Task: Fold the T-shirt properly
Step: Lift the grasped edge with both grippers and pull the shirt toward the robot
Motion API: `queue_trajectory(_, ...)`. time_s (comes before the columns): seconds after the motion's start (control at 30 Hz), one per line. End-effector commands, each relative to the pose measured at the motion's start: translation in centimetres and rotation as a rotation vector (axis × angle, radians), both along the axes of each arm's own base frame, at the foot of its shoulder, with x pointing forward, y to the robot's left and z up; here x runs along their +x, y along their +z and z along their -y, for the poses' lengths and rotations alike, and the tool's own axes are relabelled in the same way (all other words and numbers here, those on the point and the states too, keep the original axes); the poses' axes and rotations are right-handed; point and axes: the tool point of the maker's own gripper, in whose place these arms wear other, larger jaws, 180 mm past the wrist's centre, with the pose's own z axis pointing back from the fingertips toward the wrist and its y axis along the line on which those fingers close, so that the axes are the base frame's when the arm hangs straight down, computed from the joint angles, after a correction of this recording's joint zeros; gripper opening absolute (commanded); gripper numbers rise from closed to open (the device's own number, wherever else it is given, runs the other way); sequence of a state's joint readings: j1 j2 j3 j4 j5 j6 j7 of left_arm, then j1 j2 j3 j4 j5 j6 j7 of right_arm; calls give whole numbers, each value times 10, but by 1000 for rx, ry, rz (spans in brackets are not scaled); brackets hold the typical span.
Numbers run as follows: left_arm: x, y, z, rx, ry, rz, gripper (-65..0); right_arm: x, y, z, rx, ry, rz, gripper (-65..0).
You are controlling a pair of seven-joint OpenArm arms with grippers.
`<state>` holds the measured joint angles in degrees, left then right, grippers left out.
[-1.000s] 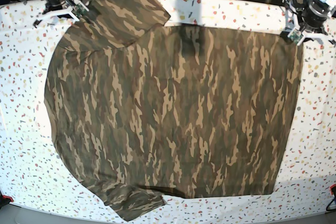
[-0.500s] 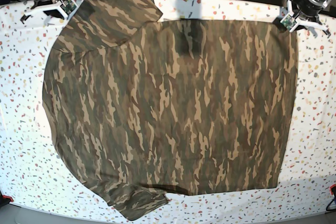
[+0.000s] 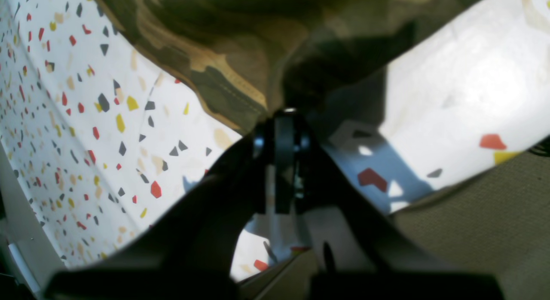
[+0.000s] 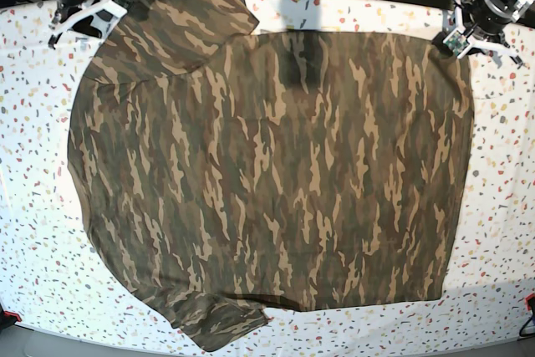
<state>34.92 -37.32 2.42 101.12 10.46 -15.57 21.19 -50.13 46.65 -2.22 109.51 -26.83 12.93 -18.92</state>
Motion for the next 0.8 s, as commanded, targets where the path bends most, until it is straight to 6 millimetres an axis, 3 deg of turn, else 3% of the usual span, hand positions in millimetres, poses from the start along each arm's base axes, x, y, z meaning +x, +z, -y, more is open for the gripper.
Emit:
queue_trajectory(0.0, 3, 4, -1, 3, -11, 11, -650, 5, 2, -4, 2, 28, 8, -411)
queue_trajectory(0.2, 2, 4, -2, 8, -8, 6, -650, 8, -14, -28, -15, 149, -38, -410)
queue_trajectory(0.37, 2, 4, -2, 8, -8, 6, -650, 12, -21, -34, -83, 183, -53, -411)
queue_trajectory(0.77, 2, 4, -1, 8, -8, 7, -650, 9, -28, -50, 8, 213, -79, -410)
